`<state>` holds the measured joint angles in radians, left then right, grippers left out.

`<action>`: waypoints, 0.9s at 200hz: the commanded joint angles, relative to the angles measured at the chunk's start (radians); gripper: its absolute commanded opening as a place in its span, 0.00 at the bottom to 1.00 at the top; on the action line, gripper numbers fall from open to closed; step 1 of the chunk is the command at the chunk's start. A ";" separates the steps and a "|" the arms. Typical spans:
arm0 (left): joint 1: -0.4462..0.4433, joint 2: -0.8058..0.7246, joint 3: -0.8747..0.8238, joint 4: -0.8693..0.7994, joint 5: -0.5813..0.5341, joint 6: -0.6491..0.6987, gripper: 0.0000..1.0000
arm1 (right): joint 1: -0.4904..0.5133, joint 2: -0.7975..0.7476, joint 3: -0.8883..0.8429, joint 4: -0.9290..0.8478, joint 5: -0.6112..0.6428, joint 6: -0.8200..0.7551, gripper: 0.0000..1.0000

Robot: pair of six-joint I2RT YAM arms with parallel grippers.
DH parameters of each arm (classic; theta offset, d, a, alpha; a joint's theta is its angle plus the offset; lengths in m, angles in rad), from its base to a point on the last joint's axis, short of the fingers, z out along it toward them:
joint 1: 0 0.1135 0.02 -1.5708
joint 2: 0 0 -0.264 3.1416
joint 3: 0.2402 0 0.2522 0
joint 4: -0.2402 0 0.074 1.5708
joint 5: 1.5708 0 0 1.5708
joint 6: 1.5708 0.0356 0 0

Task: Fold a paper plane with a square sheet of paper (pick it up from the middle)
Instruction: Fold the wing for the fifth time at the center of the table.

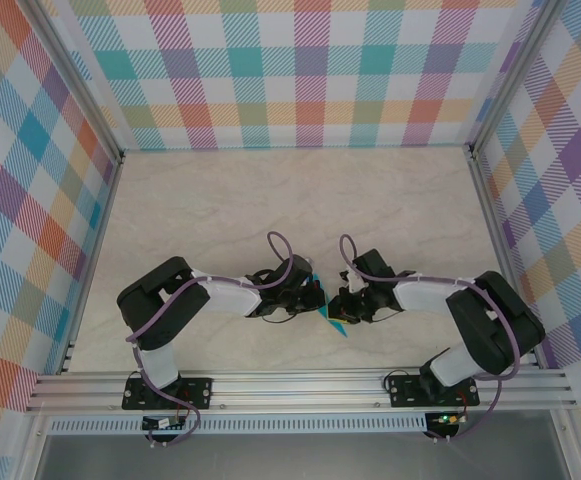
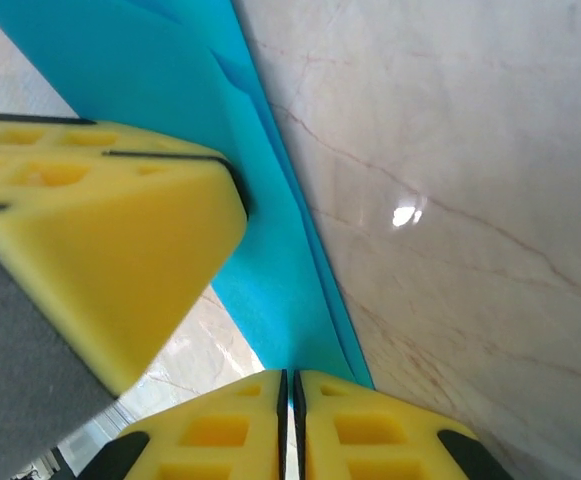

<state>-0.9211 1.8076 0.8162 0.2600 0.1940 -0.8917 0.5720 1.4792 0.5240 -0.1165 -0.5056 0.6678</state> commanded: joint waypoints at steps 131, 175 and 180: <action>0.014 0.018 -0.005 -0.090 -0.011 0.026 0.03 | 0.006 -0.313 -0.076 -0.206 0.005 -0.043 0.16; 0.014 0.019 -0.001 -0.088 -0.011 0.024 0.03 | 0.012 -0.287 -0.078 -0.162 -0.062 -0.046 0.15; 0.014 0.019 -0.001 -0.088 -0.010 0.024 0.03 | 0.013 -0.275 -0.082 -0.157 -0.061 -0.048 0.16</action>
<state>-0.9195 1.8076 0.8162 0.2596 0.2012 -0.8879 0.5777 1.1736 0.4286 -0.2783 -0.5304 0.6441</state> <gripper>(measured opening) 0.048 0.152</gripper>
